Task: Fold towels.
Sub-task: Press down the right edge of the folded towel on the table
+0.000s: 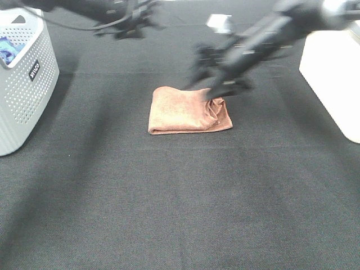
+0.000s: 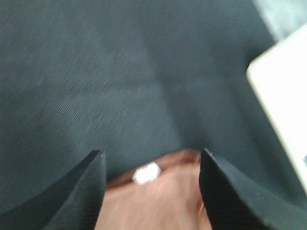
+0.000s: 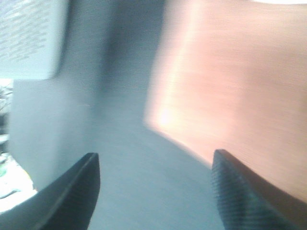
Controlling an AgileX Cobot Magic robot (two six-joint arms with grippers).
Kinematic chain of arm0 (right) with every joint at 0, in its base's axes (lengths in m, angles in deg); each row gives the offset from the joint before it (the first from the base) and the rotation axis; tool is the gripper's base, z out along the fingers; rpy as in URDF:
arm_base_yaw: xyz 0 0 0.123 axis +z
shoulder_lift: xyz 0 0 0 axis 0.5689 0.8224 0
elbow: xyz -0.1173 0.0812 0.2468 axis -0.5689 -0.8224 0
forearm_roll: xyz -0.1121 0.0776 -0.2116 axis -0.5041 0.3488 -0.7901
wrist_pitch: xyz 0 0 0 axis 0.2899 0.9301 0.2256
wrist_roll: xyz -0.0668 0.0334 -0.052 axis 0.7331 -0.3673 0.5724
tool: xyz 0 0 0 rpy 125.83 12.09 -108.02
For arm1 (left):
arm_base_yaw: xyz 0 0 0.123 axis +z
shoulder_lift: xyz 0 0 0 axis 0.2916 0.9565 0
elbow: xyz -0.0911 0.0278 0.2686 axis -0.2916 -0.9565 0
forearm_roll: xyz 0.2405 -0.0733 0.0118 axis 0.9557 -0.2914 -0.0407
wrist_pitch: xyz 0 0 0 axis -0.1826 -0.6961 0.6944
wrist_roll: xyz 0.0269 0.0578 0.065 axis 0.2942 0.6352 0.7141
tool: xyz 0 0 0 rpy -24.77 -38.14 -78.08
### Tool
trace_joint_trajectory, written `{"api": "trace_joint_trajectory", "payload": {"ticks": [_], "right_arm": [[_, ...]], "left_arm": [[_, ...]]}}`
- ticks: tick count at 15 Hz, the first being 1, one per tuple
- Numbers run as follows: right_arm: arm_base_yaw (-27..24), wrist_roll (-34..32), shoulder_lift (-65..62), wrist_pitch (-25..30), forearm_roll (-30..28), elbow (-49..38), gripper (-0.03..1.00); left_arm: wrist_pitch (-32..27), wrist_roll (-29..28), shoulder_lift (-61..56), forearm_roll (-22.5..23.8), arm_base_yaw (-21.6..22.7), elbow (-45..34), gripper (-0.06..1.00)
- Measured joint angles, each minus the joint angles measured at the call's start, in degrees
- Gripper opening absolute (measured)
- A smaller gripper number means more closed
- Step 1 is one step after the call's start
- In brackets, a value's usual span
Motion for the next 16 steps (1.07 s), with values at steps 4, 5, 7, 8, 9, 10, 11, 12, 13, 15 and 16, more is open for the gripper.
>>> {"api": "trace_joint_trajectory", "payload": {"ticks": [4, 5, 7, 8, 9, 10, 11, 12, 13, 15, 16], "right_arm": [[0.23, 1.60, 4.35, -4.53, 5.16, 0.29, 0.63], [-0.46, 1.72, 5.84, -4.76, 5.10, 0.29, 0.63], [-3.38, 0.46, 7.51, -5.04, 4.76, 0.29, 0.63], [-4.98, 0.34, 7.68, -4.98, 4.70, 0.29, 0.63], [-4.98, 0.34, 7.68, -4.98, 4.70, 0.29, 0.63], [-6.47, 0.34, 7.68, -4.70, 4.70, 0.29, 0.63], [-7.96, 0.34, 7.68, -3.95, 4.64, 0.29, 0.63], [-9.28, 0.29, 7.68, -3.84, 2.81, 0.29, 0.63], [-9.80, 0.23, 7.68, -3.84, 1.89, 0.29, 0.63], [-10.03, -0.46, 7.68, -3.90, 0.46, 0.29, 0.63], [-10.03, -0.74, 7.22, -4.35, -1.38, 0.29, 0.63]], "left_arm": [[-9.28, -0.06, 0.00, 5.04, 1.83, 0.00, 0.56], [-9.97, -0.06, 0.00, 5.39, 1.83, 0.00, 0.56], [-11.06, -0.06, 0.00, 5.56, 1.83, 0.00, 0.56], [-11.34, -0.11, 0.00, 5.56, 1.83, 0.00, 0.56], [-11.34, -0.11, 0.00, 5.56, 1.83, 0.00, 0.56], [-11.86, -0.17, 0.00, 5.56, 1.83, 0.00, 0.56], [-12.15, -0.17, 0.00, 5.61, 1.83, 0.00, 0.56], [-12.20, -0.17, 0.00, 5.61, 1.83, 0.00, 0.56], [-12.20, -0.17, 0.00, 5.61, 1.83, 0.00, 0.56], [-12.43, -0.17, -0.06, 5.61, 1.83, 0.00, 0.56], [-12.78, -0.17, -0.34, 6.02, 1.83, 0.00, 0.56]]}}
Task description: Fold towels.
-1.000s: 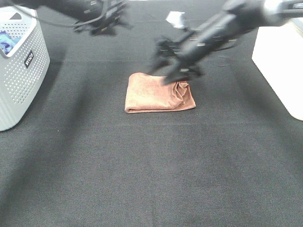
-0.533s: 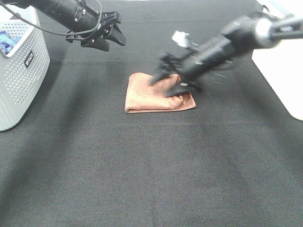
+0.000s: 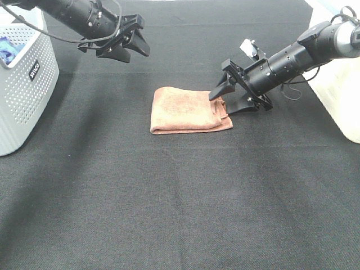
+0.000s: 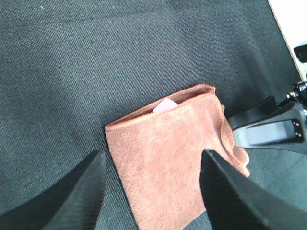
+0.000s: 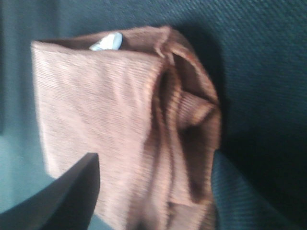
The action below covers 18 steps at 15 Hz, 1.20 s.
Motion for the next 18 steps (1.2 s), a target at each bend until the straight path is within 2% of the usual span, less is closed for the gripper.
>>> {"api": "trace_joint_trajectory", "payload": {"ticks": [4, 6, 8, 9, 11, 15, 17, 18], "right_arm": [[0.06, -8.31, -9.57, -1.83, -14.44, 0.00, 0.63], [0.06, -12.66, -14.95, 0.97, -18.96, 0.00, 0.63], [0.06, -15.58, -21.31, 8.19, -22.52, 0.00, 0.63], [0.06, -15.58, -21.31, 8.19, -22.52, 0.00, 0.63], [0.06, -16.96, -25.32, 13.75, -23.66, 0.00, 0.63], [0.06, -18.05, -34.43, 14.67, -24.92, -3.38, 0.63], [0.06, -18.05, -40.85, 14.73, -27.39, -8.82, 0.63], [0.06, -18.05, -46.52, 14.78, -29.97, -13.98, 0.63]], "left_arm": [[-4.64, -0.06, -4.93, 3.21, 0.00, 0.00, 0.56], [-8.71, -1.43, -7.91, 6.25, 0.00, 0.00, 0.56], [-15.76, -7.62, -11.69, 12.72, 0.00, 0.00, 0.56], [-15.76, -7.62, -11.69, 12.72, 0.00, 0.00, 0.56], [-20.91, -10.66, -15.07, 17.25, 0.00, 0.00, 0.56], [-22.12, -12.95, -24.29, 25.21, -2.75, -0.17, 0.56], [-22.12, -15.36, -30.65, 30.83, -5.04, -4.24, 0.56], [-22.12, -17.42, -36.55, 34.15, -6.25, -10.94, 0.56]]}}
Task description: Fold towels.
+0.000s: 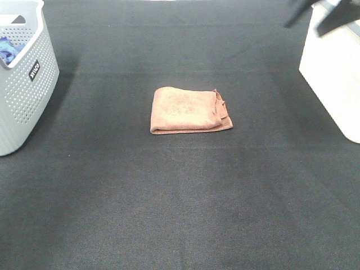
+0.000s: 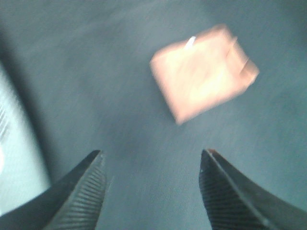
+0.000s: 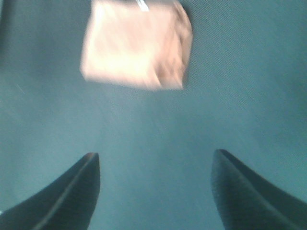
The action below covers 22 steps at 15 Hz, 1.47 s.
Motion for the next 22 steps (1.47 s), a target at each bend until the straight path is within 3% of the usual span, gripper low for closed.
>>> {"api": "trace_joint_trajectory", "payload": {"ticks": [5, 10, 12, 16, 22], "right_arm": [[0.00, -1.89, -25.90, -1.20, -4.70, -23.55, 0.63], [0.00, -2.01, -47.73, -3.95, -5.33, -44.23, 0.63], [0.00, -2.23, -60.39, -3.90, -5.90, -52.43, 0.63], [0.00, -0.80, -77.52, -3.95, -7.45, -58.90, 0.63], [0.00, -0.57, -85.08, -7.62, -9.57, -62.11, 0.63]], "left_arm": [[1.89, -4.30, -25.61, 2.23, -0.17, -32.03, 0.56], [2.12, -4.87, -51.51, 2.29, -0.17, -54.03, 0.56], [2.06, -4.87, -62.05, 2.29, -0.17, -60.73, 0.56], [2.18, -2.75, -78.15, 2.29, -0.17, -70.99, 0.56], [8.37, 3.84, -82.68, 0.92, -0.17, -75.40, 0.56]]}}
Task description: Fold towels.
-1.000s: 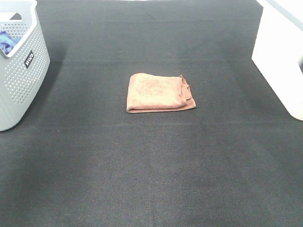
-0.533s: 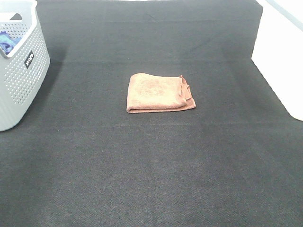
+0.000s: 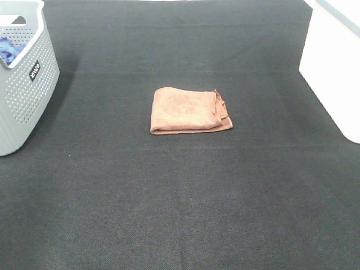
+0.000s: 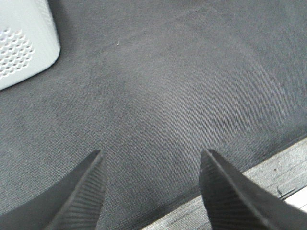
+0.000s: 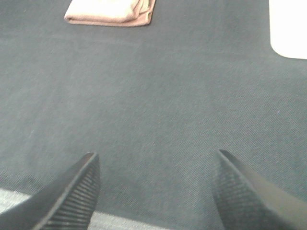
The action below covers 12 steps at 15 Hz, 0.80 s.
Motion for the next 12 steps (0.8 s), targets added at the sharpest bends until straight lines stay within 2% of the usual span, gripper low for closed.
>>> {"api": "trace_joint_trajectory", "payload": {"ticks": [3, 12], "right_arm": [[0.00, -2.46, 0.00, -0.23, -2.23, -0.06, 0.63], [0.00, -2.75, 0.00, -0.29, -2.23, -0.17, 0.63]], "left_arm": [[0.34, 1.89, -0.23, -1.60, 0.00, -0.23, 0.56], [0.34, 4.70, -0.29, -3.21, -0.23, -0.29, 0.56]]}}
